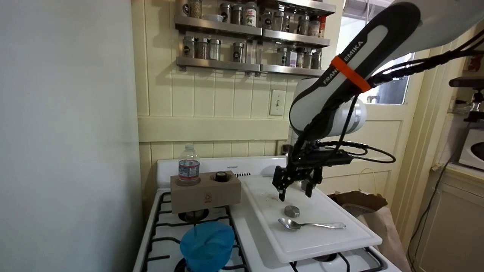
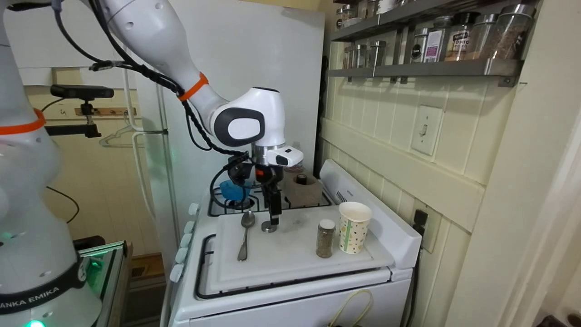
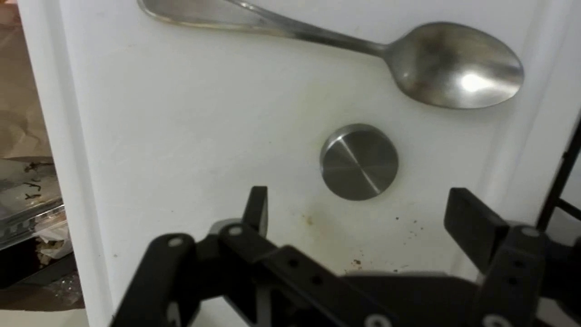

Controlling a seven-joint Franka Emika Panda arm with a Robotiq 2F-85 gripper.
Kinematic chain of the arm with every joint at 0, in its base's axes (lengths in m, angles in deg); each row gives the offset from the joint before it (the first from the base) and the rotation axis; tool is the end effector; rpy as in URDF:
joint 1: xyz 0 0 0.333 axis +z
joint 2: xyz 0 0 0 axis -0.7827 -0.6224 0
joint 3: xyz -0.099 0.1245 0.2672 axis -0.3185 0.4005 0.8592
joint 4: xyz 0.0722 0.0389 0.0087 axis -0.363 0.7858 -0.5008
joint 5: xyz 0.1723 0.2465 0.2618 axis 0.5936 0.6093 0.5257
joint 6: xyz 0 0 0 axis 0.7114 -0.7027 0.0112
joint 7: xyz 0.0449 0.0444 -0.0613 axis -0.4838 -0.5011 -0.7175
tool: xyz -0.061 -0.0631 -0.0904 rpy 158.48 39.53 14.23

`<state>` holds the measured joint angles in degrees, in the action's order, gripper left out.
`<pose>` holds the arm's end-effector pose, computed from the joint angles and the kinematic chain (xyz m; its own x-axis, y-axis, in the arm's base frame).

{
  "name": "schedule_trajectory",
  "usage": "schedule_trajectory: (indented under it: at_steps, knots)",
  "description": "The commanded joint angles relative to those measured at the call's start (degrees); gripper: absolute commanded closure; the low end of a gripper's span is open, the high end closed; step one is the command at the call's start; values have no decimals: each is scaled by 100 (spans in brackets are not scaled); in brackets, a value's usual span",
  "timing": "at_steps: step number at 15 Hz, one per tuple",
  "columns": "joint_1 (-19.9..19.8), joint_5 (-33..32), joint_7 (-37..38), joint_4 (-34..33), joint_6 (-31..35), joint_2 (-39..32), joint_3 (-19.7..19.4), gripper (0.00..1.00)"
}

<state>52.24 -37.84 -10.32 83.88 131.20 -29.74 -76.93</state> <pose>0.4743 0.0164 0.2654 0.9870 -0.1508 0.0554 -0.1518 -0.9883 0.0153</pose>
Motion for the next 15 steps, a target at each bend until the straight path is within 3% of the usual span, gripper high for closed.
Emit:
schedule_trajectory:
  at_steps: [1, 11, 15]
  knots:
    - [20, -143, 239, 9, 143, -194, 11, 0]
    - [121, -270, 502, -19, 541, -606, -28, 1]
    - [184, -376, 650, -47, 488, -635, -36, 9]
